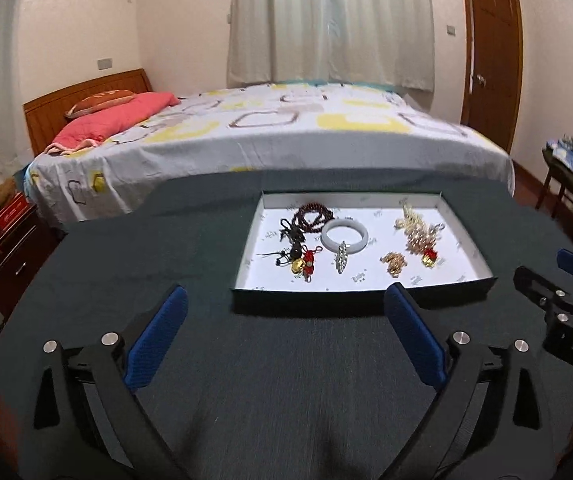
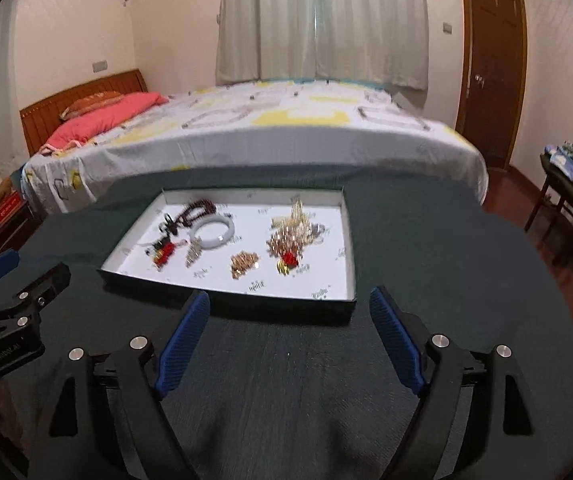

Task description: Organize jewelry

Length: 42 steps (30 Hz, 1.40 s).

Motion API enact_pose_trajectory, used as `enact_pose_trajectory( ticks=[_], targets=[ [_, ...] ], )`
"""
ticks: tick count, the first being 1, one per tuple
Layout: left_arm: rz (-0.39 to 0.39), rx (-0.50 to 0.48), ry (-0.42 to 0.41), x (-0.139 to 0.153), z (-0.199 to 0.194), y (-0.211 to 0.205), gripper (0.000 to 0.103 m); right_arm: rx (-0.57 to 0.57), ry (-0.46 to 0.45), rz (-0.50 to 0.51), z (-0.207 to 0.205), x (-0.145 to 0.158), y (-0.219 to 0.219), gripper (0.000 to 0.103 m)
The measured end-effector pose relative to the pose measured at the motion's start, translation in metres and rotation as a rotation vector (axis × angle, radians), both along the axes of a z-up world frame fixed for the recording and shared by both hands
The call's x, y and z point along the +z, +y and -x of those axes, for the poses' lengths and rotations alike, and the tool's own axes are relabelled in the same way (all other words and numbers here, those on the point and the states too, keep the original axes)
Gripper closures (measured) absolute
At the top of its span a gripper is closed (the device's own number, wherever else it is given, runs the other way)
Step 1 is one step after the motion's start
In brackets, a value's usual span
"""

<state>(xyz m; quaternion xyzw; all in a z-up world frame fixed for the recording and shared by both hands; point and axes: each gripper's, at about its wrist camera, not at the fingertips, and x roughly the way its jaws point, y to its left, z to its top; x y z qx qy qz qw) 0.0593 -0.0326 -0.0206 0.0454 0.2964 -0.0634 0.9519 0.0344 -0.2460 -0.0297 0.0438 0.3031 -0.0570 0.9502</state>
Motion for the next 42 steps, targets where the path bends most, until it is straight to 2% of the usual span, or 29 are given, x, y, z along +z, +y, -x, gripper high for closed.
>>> enact_pose_trajectory(
  ticks=[8, 18, 28, 42],
  targets=[
    [0.035, 0.056, -0.061, 0.041, 0.049, 0.024, 0.006, 0.012, -0.082, 0.019, 0.046, 0.038, 0.006, 0.022],
    [0.066, 0.072, -0.086, 0.067, 0.089, 0.035, 0.006, 0.003, -0.141, 0.047, 0.087, 0.062, 0.01, 0.021],
    [0.074, 0.072, -0.121, 0.076, 0.105, 0.035, 0.006, -0.003, -0.168, 0.051, 0.095, 0.068, 0.008, 0.021],
    [0.084, 0.063, -0.108, 0.078, 0.109, 0.035, 0.006, 0.004, -0.171, 0.055, 0.096, 0.068, 0.011, 0.021]
  ],
)
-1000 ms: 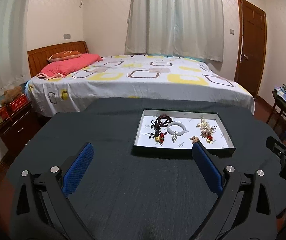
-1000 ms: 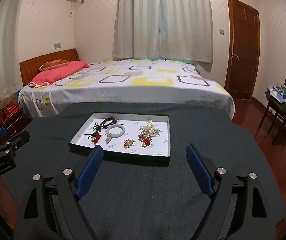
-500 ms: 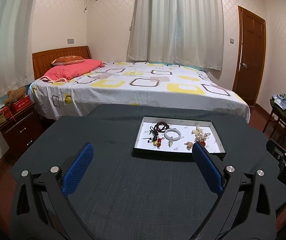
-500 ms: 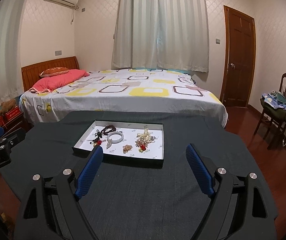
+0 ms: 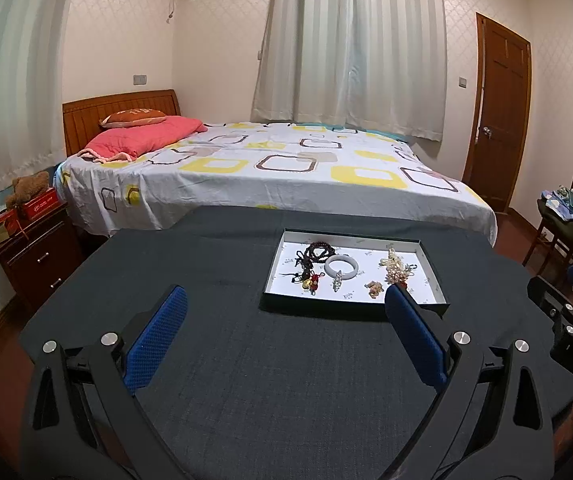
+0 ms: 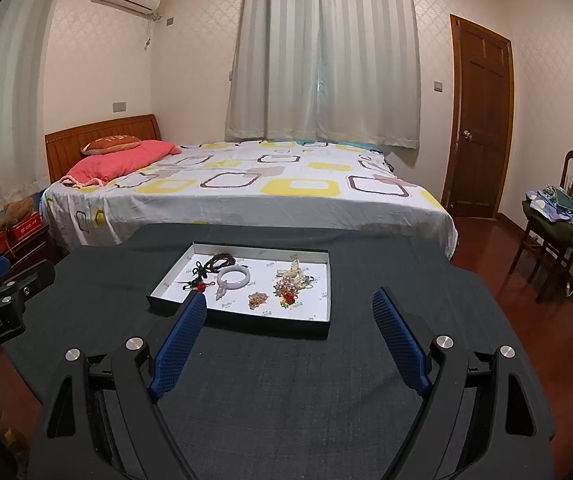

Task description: Organize jewelry

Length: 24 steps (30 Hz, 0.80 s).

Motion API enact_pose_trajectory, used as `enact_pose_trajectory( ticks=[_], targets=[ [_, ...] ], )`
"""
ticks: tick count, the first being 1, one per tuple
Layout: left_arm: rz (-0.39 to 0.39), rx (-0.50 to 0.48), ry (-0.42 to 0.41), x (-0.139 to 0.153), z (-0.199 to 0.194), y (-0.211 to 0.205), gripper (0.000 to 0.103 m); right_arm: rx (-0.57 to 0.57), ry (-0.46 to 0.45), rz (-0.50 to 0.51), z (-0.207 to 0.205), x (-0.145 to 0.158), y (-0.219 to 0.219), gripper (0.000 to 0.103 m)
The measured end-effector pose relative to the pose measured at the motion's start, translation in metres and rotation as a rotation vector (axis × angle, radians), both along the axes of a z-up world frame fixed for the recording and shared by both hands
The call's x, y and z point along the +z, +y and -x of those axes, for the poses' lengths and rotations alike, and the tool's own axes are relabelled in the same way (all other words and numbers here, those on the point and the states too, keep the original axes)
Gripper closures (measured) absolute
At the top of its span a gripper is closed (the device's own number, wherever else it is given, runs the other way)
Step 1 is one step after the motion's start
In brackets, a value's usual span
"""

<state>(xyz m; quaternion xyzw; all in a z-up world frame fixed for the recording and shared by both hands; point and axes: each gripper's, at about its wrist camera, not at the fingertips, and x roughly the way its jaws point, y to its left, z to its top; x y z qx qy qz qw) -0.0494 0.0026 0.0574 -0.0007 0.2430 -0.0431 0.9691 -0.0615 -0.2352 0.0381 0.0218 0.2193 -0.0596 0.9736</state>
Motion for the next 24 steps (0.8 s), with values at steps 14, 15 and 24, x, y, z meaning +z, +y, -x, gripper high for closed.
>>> enact_pose_trajectory(
  ticks=[14, 15, 24],
  targets=[
    [0.012, 0.008, 0.004, 0.0009, -0.0036, -0.0007, 0.006, 0.005, 0.008, 0.0, -0.0011, -0.0028, 0.0019, 0.021],
    [0.011, 0.009, 0.002, 0.0006, -0.0037, -0.0006, 0.006, 0.006, 0.008, 0.001, -0.0012, -0.0032, 0.0029, 0.021],
    [-0.015, 0.012, -0.018, -0.0009, -0.0051, -0.0017, 0.006, 0.006, 0.014, 0.0, -0.0011, -0.0046, 0.0036, 0.021]
  ],
)
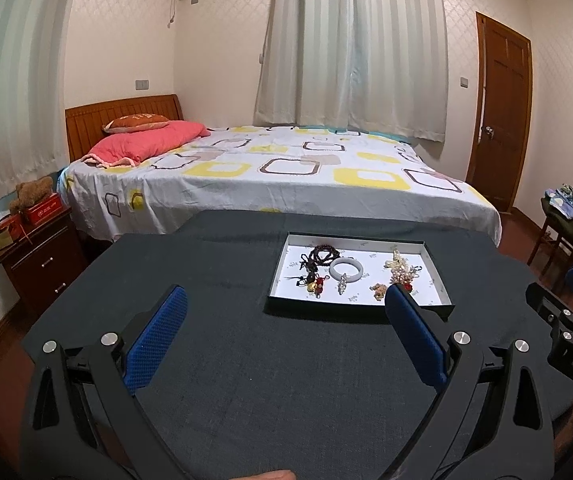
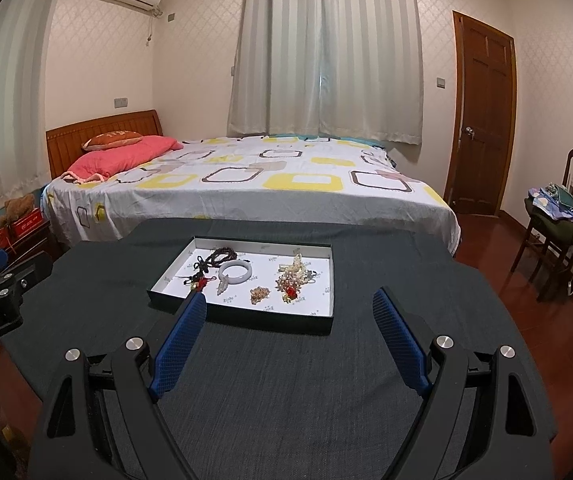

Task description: Organize jewelry

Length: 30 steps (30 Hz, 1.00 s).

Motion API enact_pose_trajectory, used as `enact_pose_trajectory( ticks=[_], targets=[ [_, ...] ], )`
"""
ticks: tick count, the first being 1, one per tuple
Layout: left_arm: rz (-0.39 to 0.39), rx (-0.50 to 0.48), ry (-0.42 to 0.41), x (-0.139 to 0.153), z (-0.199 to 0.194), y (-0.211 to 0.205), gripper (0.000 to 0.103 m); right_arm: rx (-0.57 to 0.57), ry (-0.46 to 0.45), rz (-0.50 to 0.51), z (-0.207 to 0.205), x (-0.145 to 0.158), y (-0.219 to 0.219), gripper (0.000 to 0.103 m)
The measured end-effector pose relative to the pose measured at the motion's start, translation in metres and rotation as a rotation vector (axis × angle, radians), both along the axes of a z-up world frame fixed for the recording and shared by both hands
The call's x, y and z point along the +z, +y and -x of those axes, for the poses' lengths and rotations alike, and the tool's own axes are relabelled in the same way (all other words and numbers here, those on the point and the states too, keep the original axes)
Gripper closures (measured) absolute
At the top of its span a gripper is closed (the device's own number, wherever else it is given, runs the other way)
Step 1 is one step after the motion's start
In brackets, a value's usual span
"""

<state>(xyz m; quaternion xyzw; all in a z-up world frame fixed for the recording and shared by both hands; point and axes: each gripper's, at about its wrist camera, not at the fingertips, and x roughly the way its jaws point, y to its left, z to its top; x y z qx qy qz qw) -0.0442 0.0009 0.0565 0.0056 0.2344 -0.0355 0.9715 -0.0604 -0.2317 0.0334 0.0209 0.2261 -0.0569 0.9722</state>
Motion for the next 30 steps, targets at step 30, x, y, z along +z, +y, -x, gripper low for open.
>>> enact_pose_trajectory(
  ticks=[30],
  targets=[
    [-0.034, 0.004, 0.071, -0.035, -0.036, 0.004, 0.004, -0.018, 0.064, -0.024, -0.026, -0.035, -0.018, 0.021]
  ],
)
